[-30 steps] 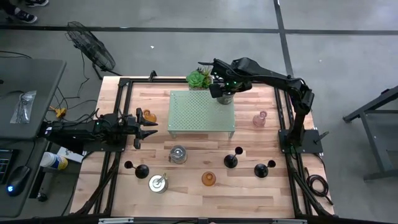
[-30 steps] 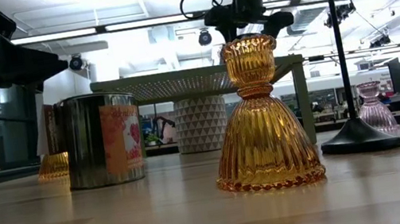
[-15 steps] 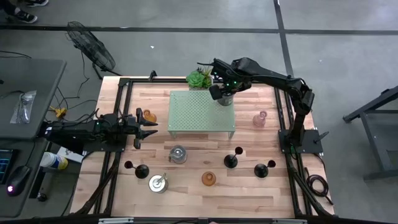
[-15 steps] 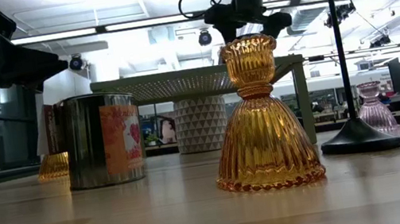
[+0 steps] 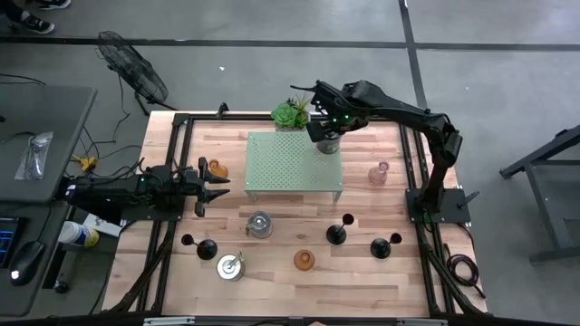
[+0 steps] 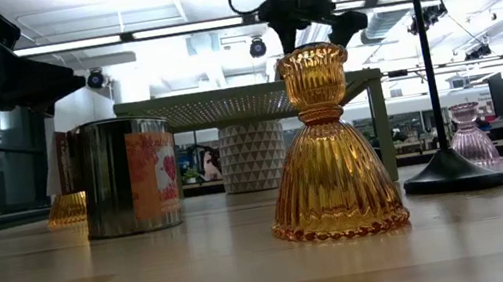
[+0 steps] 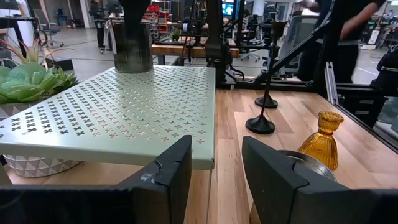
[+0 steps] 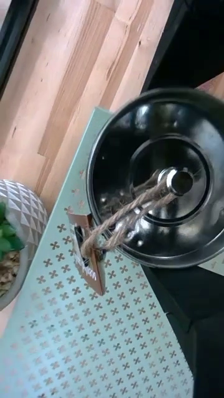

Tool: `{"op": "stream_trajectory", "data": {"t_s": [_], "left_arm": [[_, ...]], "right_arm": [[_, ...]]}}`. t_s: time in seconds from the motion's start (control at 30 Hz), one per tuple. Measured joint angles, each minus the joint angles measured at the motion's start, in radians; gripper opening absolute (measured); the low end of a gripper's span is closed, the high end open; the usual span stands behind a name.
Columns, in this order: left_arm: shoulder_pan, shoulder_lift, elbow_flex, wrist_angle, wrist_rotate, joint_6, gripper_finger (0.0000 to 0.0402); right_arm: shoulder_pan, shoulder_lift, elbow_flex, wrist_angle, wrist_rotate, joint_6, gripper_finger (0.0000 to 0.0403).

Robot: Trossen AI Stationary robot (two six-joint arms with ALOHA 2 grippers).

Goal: Pick & Place candle stick holders
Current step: Put the top silver scented candle on the shelf, then put the bottom silver scented candle on the shelf

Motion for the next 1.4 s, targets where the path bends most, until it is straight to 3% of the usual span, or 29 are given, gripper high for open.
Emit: {"op": "stream_trajectory", "data": {"t_s": [0.8, 0.97, 1.17, 1.4], "left_arm": [[0.0, 0.0, 0.0, 0.0, 0.0, 0.0, 0.0138], [0.0, 0.0, 0.0, 0.0, 0.0, 0.0, 0.0138], [0.0, 0.0, 0.0, 0.0, 0.0, 0.0, 0.0138], [0.0, 0.0, 0.0, 0.0, 0.0, 0.0, 0.0138]], "right_arm": [[-0.012, -0.126, 0.0, 0.008, -0.006, 0.003, 0.04], [0.011, -0.184, 0.0, -0.062, -0.041, -0.121, 0.04], [0.088, -0.264, 0.0, -0.129, 0.05, -0.284, 0.04], [0.171, -0.319, -0.001, -0.199, 0.108, -0.31, 0.04]]}}
